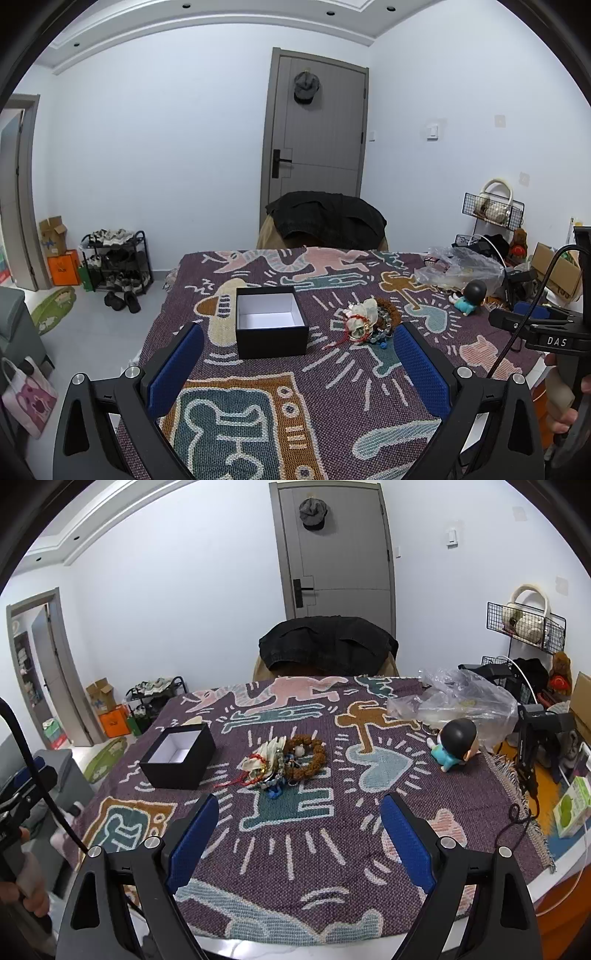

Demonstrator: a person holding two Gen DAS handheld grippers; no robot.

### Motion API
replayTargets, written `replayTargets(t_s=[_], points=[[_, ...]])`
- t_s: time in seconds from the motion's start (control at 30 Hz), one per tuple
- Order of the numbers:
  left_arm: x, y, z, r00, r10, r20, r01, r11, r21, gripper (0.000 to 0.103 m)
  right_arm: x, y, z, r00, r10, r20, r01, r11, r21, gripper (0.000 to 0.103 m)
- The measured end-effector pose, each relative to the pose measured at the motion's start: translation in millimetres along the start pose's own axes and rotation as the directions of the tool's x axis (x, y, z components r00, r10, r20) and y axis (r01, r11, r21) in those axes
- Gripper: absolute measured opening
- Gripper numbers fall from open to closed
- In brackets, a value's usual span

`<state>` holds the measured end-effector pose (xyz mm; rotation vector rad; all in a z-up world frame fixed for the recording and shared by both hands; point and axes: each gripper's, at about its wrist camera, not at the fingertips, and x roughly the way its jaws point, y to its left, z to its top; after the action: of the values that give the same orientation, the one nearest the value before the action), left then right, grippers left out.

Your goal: Organize jewelry

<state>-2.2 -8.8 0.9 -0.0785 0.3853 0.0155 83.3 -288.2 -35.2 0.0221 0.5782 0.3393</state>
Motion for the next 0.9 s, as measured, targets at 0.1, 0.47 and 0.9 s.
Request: replayTargets(t_s=[0.1, 0.47, 0.9], points=[[0.7, 0.0, -0.7, 1.000, -0.003, 0.001, 0.003, 1.000, 0.002, 0.103, 0.5, -0.1, -0.2, 1.000, 0.000, 0.002, 0.000, 1.000, -0.001, 0.089], [0.7, 0.9, 0.2, 1.000, -0.002, -0.002, 0.002, 1.000, -0.001, 0.103, 0.9, -2.2, -1.1, 1.000, -0.001, 0.002, 0.001, 1.000, 0.004, 0.089], [1.8, 2.8, 0.7, 1.000, -0.005, -0.002, 0.005, 1.000, -0.003, 0.103, -0.4, -3.5, -0.4, 1.000, -0.010, 0.008, 0.010, 1.000, 0.007, 0.089]])
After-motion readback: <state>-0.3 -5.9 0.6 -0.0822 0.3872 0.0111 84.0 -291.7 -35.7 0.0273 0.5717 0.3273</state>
